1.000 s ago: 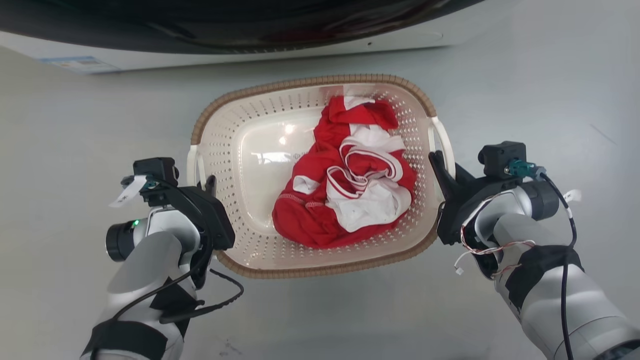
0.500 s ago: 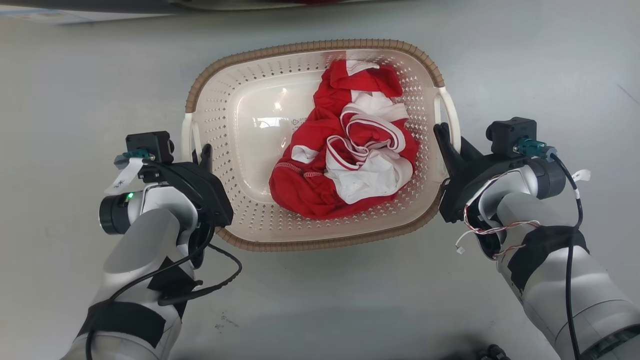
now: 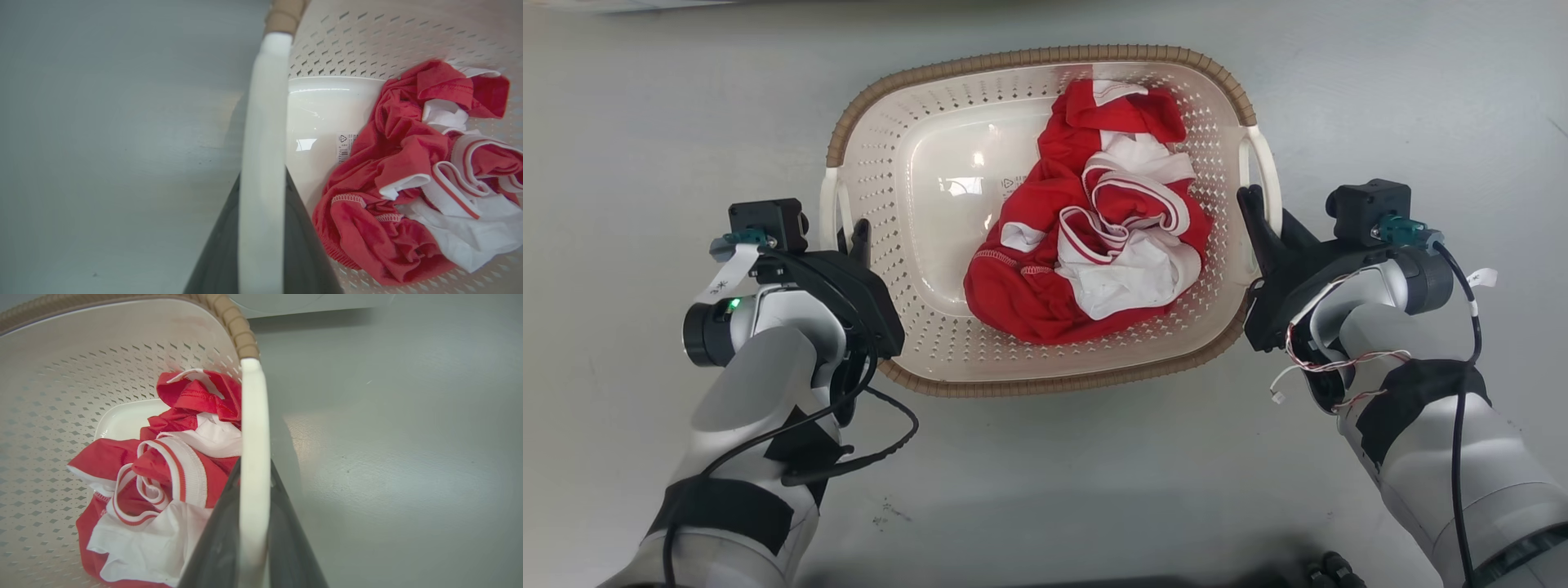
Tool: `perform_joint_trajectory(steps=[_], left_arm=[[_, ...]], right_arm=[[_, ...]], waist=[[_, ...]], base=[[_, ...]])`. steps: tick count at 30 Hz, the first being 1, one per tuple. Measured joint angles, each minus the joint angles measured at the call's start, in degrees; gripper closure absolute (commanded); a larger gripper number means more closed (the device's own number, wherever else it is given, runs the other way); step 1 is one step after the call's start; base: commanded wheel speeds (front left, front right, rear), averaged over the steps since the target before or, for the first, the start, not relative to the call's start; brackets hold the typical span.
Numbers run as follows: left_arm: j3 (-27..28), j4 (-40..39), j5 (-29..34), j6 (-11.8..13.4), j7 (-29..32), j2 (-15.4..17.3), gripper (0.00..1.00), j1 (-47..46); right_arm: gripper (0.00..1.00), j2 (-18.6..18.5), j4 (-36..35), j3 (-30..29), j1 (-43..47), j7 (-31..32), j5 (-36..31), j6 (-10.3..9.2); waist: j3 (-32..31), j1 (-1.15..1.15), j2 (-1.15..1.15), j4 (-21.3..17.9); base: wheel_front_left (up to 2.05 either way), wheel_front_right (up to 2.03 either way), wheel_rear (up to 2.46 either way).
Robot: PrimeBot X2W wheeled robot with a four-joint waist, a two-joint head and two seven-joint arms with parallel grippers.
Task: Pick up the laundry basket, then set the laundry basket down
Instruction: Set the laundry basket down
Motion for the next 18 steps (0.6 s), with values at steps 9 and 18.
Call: perform_joint_trajectory(steps=[9,18], left_arm=[[-0.11,0.65,0.09,-0.14,0.00,-0.01,1.00,-0.31],[-0.38,1.44,-0.20,-1.16,0.74,-0.32,0.65,-0.36]], right_arm=[[1.00,0.10,0.30,-0.05,-0.19,-0.49,0.02,0.02],[0.58,0.29,1.24,0.09,-0.20,-0.33,0.02,0.01]], waist=[[0.24,0.00,0.00,0.02],[-0.74,0.01,0.01,0.09]], base=[[0.00,0.00,0.00],[0.00,0.00,0.00]])
